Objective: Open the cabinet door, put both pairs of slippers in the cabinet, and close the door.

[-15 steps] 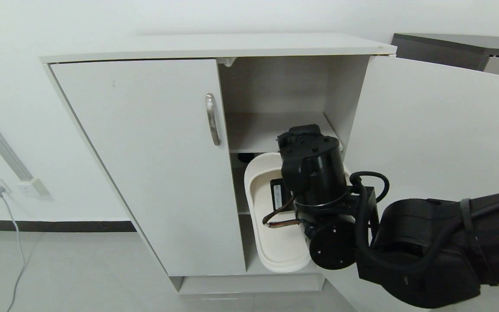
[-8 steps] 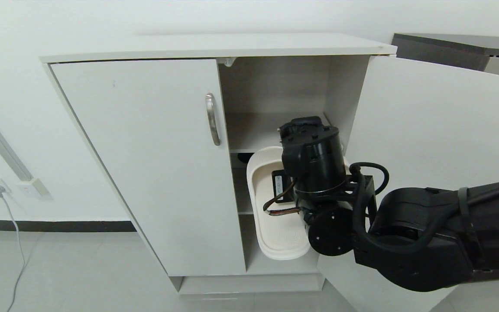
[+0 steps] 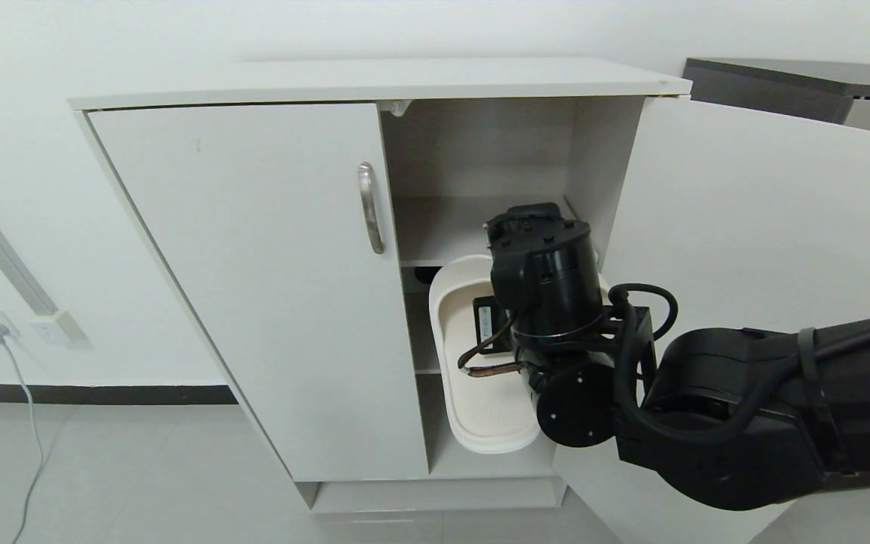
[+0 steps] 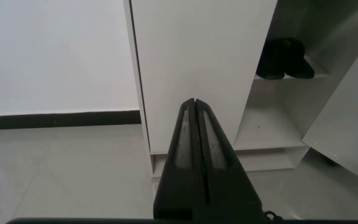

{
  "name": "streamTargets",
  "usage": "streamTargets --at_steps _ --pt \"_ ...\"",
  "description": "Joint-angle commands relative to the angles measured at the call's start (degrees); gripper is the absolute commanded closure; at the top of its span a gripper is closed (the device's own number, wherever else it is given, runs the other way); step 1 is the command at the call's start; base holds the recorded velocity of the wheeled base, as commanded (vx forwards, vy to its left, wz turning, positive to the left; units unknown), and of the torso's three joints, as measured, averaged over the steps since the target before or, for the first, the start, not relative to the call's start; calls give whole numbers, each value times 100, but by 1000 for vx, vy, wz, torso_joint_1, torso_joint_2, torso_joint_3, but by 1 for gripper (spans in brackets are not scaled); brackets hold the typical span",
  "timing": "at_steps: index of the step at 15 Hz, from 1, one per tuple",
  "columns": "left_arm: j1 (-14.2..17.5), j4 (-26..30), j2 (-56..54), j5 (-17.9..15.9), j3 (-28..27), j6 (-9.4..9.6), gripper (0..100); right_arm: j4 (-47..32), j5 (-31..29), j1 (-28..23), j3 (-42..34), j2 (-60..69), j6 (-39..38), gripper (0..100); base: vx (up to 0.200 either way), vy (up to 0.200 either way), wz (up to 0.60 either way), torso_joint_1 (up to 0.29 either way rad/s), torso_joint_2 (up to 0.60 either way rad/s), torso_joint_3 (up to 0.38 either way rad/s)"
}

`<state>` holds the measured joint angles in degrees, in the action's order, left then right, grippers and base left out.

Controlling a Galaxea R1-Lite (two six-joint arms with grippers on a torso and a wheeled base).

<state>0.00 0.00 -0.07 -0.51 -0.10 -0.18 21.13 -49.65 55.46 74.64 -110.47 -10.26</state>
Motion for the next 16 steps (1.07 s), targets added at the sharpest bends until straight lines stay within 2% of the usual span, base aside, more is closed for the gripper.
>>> streamTargets --at_steps 1,2,11,16 --pt "0 0 7 -2 1 1 100 6 -1 0 -2 26 -2 100 0 0 0 0 0 0" --pt "0 0 7 -2 1 1 100 32 -9 9 -2 26 -2 100 200 0 0 2 2 7" --pt "0 0 7 -19 1 -8 100 85 -36 62 59 122 16 100 0 0 0 0 0 0" --pt "0 0 7 -19 1 -17 100 120 -36 62 59 105 7 100 200 0 0 -2 3 5"
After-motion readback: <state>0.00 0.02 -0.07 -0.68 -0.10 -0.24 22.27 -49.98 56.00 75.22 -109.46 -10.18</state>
